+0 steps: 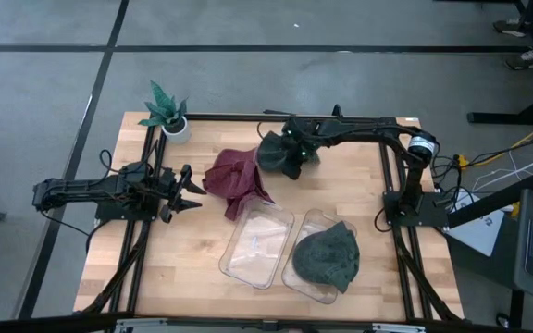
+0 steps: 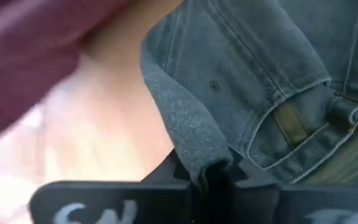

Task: Pick & Place hat
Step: Put the gray cap into the right transparent bin

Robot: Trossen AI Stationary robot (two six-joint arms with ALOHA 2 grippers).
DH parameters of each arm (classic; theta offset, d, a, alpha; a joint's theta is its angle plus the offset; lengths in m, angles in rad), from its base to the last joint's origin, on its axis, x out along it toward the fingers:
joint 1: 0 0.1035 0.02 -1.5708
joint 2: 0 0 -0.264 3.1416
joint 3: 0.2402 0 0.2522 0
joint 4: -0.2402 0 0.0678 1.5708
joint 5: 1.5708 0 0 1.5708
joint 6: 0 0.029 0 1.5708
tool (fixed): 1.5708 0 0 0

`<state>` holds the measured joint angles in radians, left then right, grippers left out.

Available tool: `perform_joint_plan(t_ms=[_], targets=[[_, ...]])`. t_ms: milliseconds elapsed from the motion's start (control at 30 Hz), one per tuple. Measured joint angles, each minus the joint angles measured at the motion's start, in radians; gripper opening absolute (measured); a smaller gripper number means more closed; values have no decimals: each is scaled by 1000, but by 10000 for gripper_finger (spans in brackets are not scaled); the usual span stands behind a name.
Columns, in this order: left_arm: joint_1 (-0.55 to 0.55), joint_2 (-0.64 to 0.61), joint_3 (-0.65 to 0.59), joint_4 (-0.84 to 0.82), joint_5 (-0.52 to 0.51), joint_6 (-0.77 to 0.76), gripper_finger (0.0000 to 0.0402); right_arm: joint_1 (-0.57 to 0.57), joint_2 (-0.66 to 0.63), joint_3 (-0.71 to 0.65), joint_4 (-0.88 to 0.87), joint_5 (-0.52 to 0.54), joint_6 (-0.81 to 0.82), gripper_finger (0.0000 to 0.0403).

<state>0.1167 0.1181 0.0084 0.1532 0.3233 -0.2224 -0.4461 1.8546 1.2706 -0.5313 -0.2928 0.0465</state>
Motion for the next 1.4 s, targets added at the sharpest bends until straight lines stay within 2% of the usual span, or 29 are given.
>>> perform_joint_plan(t_ms=[100, 233, 333, 467, 533, 633, 767, 967, 1033, 1233, 1400], targets=[[0, 0, 0, 0, 0, 0, 184, -26, -22, 13, -6, -114, 42, 23], [0, 0, 0, 0, 0, 0, 184, -69, -72, 27, 2, -316, 130, 14], [0, 0, 0, 0, 0, 0, 184, -98, -111, 29, 2, -509, 217, 14], [0, 0, 0, 0, 0, 0, 184, -120, -149, 29, -6, -837, 283, 20], [0, 0, 0, 0, 0, 0, 184, -121, -154, 30, -38, -912, 256, 17], [0, 0, 0, 0, 0, 0, 184, -129, -153, 24, -113, -888, 185, 14], [0, 0, 0, 0, 0, 0, 184, -142, -145, -40, -116, -868, 161, 19], [0, 0, 0, 0, 0, 0, 184, -161, -145, -153, -54, -867, 162, 14], [0, 0, 0, 0, 0, 0, 184, -168, -145, -176, -17, -837, 163, 14], [0, 0, 0, 0, 0, 0, 184, -199, -145, -184, 7, -729, 100, 21], [0, 0, 0, 0, 0, 0, 184, -225, -145, -184, 5, -717, 72, 14]])
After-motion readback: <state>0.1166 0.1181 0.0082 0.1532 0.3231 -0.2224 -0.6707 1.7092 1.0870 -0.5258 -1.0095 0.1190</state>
